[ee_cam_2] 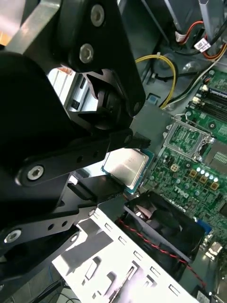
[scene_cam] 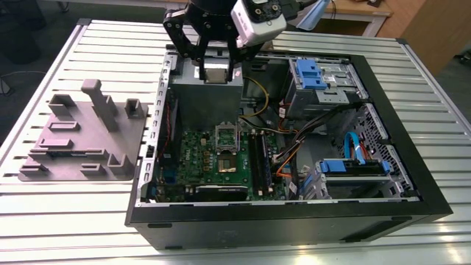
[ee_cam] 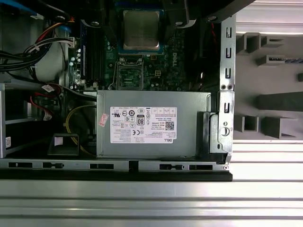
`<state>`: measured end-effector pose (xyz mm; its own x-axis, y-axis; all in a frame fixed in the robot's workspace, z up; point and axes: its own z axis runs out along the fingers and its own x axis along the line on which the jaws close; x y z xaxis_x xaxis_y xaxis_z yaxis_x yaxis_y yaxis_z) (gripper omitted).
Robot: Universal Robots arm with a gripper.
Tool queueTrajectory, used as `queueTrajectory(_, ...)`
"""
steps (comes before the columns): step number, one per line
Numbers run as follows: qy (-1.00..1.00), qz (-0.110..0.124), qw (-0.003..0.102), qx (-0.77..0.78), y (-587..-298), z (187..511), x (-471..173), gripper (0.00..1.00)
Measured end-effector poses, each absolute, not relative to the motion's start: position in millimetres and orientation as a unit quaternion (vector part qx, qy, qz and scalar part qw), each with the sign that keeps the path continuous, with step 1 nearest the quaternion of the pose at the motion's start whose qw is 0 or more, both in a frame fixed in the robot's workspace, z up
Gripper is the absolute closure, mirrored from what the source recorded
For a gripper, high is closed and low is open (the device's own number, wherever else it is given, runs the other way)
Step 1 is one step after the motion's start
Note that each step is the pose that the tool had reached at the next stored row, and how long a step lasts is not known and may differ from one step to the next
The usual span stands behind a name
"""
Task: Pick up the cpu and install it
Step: 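Pick up the cpu and move it towards the insertion slot, then place the cpu into insertion slot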
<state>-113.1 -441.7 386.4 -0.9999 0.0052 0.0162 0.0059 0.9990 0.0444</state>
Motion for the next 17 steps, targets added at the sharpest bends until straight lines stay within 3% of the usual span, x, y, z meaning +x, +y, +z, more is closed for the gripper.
queueTrajectory(17, -1.0, -0.022, 0.008, -0.003, -444.2, 382.9, -112.4, 0.53)
